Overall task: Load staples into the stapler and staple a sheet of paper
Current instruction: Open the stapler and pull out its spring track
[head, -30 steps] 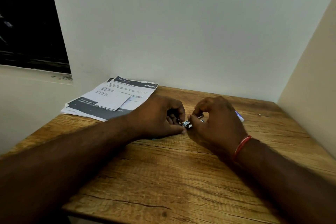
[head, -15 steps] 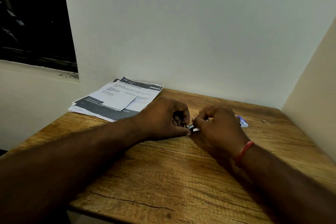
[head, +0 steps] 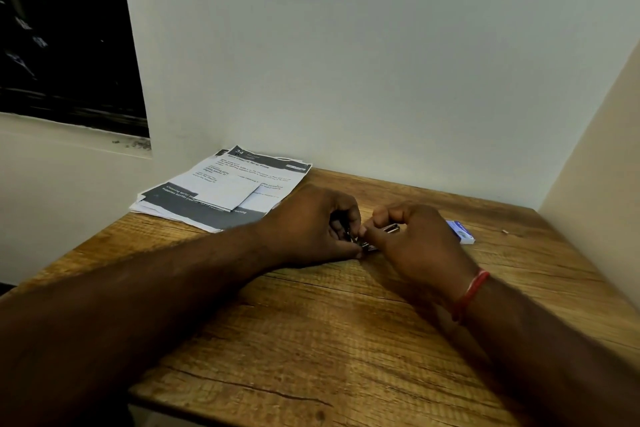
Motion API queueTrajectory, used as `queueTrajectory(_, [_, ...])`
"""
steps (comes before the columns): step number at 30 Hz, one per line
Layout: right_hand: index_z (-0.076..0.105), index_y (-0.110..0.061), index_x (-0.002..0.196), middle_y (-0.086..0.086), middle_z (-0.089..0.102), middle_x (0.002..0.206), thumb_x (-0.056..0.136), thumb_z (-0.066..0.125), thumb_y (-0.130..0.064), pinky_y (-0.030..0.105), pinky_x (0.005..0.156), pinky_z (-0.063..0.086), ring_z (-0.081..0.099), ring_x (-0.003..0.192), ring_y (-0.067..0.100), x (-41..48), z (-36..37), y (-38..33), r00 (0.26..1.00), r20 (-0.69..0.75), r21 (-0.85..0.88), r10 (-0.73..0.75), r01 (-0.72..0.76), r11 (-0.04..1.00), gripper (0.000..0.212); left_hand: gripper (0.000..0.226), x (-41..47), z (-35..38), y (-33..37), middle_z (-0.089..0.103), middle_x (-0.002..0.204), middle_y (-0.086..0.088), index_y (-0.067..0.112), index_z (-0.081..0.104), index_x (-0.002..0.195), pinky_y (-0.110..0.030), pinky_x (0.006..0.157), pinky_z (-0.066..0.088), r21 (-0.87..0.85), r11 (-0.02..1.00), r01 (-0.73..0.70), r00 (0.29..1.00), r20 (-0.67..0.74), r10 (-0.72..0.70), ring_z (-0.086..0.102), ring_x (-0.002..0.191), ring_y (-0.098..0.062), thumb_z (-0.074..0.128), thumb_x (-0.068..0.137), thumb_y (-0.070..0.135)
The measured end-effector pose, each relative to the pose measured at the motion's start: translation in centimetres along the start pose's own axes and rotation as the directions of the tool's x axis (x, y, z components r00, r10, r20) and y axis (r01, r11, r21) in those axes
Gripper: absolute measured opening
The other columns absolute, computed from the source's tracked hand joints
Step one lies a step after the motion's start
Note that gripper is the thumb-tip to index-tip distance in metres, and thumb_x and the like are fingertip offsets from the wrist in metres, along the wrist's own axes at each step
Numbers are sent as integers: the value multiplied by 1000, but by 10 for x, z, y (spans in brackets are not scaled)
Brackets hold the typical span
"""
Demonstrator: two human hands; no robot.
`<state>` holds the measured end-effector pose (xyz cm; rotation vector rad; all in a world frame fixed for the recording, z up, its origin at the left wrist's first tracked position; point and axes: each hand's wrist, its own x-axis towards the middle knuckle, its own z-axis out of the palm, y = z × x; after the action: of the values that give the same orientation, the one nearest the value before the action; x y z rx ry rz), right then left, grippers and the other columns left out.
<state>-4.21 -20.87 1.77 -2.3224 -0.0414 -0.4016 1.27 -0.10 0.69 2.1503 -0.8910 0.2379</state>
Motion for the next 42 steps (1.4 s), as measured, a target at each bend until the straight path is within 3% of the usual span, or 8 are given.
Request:
queueTrajectory(2, [84, -35, 76, -14, 82, 88, 81, 95, -35, 37, 89, 62, 76, 93, 1, -3, 0, 1, 999, 19, -21, -30, 30, 999, 12, 22, -1, 0, 2, 83, 84, 3, 21, 79, 89, -42, 77, 70, -1, 1000, -1, 1000, -5, 1, 81, 75, -10, 100, 81, 20])
queueTrajectory(7, [81, -43, 83, -10, 81, 105, 83, 91, -41, 51, 107, 56, 67, 125, 25, -1, 0, 1, 998, 24, -106, -65, 67, 992, 10, 29, -1, -1, 4, 83, 80, 1, 20, 76, 91, -41, 76, 71, -16, 1000, 25, 1000, -2, -25, 82, 74, -9, 102, 79, 18])
queueTrajectory(11, [81, -44, 80, -23, 81, 88, 86, 92, -37, 49, 102, 59, 73, 108, 13, 0, -2, 5, 985, 57, -97, -161, 166, 981, 14, 38, -1, -3, 3, 83, 81, 2, 21, 74, 93, -43, 78, 72, -45, 998, 52, 998, 21, -51, 84, 76, -11, 107, 75, 21])
queueTrajectory(14, [81, -41, 79, -24, 81, 88, 86, 94, -31, 45, 94, 62, 74, 95, 1, 2, -6, 10, 971, 70, -71, -227, 231, 970, 18, 41, 0, -4, 2, 83, 81, 4, 22, 74, 93, -41, 78, 72, -63, 996, 58, 998, 33, -56, 83, 75, -8, 109, 73, 23])
queueTrajectory(18, [81, -41, 85, -15, 82, 96, 83, 96, -34, 47, 97, 60, 74, 104, 11, 5, -7, 16, 962, 75, -21, -264, 266, 964, 17, 40, 0, -4, 1, 83, 81, 9, 25, 74, 92, -30, 75, 71, -56, 996, 73, 996, 51, -71, 82, 74, -3, 109, 73, 26])
queueTrajectory(28, [89, -39, 95, -28, 84, 95, 85, 95, -32, 1, 84, 41, 76, 99, -5, 13, -30, 27, 917, 86, 68, -390, 385, 920, 14, 37, 0, -6, 2, 82, 86, 3, 24, 76, 95, -37, 78, 71, 0, 996, 88, 996, 24, -88, 78, 73, -4, 107, 76, 29])
queueTrajectory(36, [89, -49, 90, -21, 81, 91, 79, 99, -39, 7, 73, 47, 70, 94, -2, 12, -39, 33, 890, 287, -52, -354, 383, 922, 18, 35, 2, -6, -3, 82, 91, 6, 23, 79, 98, -40, 83, 70, 7, 995, 98, 995, -11, -97, 81, 80, -8, 106, 77, 24])
queueTrajectory(42, [88, -51, 90, -22, 77, 93, 79, 98, -41, 6, 72, 47, 66, 95, -6, 15, -42, 36, 883, 326, -66, -338, 378, 924, 17, 41, 3, -5, -5, 82, 94, 8, 26, 79, 106, -41, 87, 70, -21, 995, 97, 995, -4, -97, 82, 83, -7, 107, 76, 24])
